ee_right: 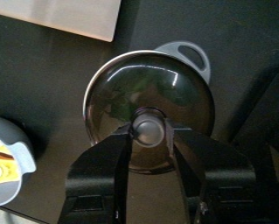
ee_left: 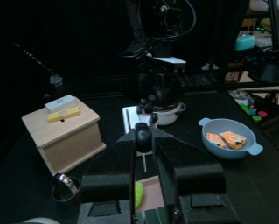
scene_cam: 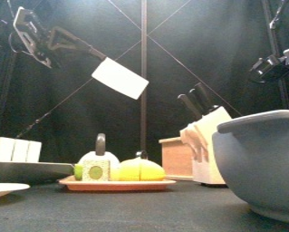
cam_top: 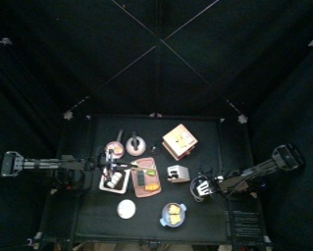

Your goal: Place pot lid on pot

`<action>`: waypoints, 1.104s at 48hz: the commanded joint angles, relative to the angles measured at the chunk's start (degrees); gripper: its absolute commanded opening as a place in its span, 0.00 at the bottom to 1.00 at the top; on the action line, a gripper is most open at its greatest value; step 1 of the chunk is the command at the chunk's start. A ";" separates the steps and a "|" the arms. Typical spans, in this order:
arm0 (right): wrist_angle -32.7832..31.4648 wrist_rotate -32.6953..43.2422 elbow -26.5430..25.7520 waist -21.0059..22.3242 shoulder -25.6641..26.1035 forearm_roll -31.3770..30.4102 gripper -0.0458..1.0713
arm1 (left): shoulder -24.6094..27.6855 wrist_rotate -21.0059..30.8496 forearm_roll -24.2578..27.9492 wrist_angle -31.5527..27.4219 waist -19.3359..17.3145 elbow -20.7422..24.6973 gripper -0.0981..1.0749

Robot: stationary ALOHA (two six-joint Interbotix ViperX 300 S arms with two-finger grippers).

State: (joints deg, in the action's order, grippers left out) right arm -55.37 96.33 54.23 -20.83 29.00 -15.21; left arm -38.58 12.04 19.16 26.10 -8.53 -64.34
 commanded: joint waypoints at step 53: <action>0.44 0.09 -2.37 0.97 -0.44 -0.44 0.80 | -0.09 0.00 -0.09 0.26 -0.09 0.70 0.49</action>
State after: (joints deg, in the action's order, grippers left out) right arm -54.93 96.33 53.35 -20.04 27.95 -15.64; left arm -38.58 11.95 19.16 26.10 -8.53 -64.34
